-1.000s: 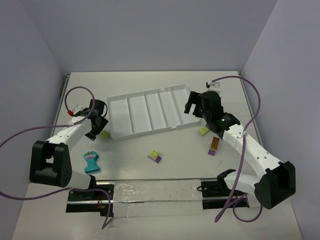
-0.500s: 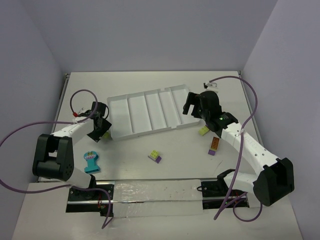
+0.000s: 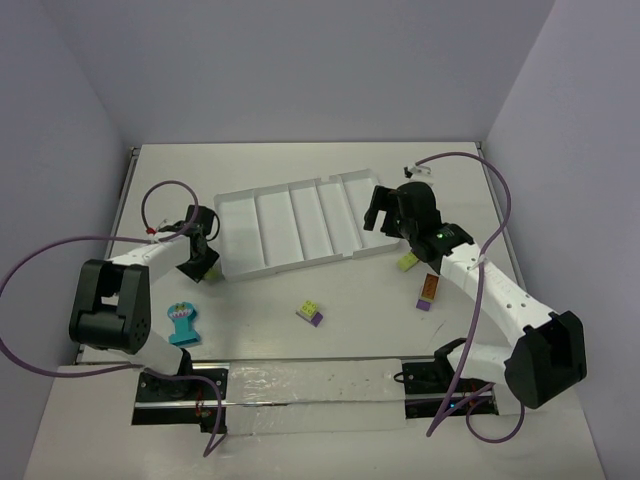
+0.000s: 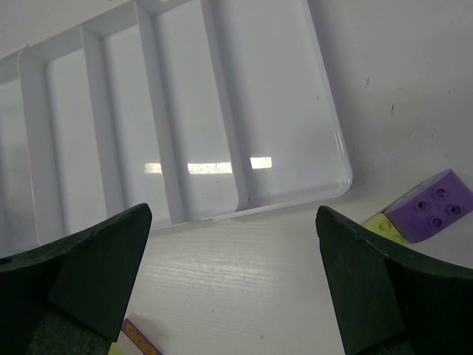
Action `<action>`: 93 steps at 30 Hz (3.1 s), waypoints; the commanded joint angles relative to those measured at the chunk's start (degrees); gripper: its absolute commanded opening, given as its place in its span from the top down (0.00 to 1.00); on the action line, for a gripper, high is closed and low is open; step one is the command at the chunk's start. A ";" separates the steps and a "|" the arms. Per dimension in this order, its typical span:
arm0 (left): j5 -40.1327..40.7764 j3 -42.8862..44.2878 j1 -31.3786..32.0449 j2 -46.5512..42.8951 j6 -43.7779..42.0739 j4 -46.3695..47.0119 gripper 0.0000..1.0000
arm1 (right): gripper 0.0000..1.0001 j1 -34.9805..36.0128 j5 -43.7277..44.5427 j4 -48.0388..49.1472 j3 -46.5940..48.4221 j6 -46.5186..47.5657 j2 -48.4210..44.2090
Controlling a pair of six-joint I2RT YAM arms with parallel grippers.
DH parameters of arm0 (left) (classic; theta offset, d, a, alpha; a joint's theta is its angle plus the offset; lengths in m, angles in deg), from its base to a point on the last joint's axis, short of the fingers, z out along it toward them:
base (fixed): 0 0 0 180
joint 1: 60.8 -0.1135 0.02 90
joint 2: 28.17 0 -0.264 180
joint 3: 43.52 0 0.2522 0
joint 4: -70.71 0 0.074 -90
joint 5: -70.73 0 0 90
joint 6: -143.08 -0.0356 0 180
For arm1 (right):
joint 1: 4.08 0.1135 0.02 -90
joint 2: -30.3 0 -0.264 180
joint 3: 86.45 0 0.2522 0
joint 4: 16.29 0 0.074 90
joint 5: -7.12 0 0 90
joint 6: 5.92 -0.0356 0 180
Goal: Sort the legos into containers by color
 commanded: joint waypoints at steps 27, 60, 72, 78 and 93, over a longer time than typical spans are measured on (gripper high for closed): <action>-2.13 20.49 10.20 0.16 -19.53 9.06 0.58 | 0.00 1.12 -1.10 0.31 2.22 -0.03 0.78; -23.47 7.51 42.78 -12.47 -39.32 5.63 0.05 | 0.00 0.97 4.25 -2.38 4.70 -3.06 0.20; -17.58 9.49 49.52 -7.17 -40.63 1.79 0.17 | 0.00 0.97 1.80 -2.72 5.21 -4.18 1.48; -18.38 10.12 50.43 -4.50 -40.49 2.69 0.23 | 0.00 0.97 1.68 -2.73 5.13 -4.47 1.13; -14.53 12.15 53.79 0.02 -38.95 2.58 0.42 | 0.00 0.88 0.50 -2.97 5.87 -4.65 1.11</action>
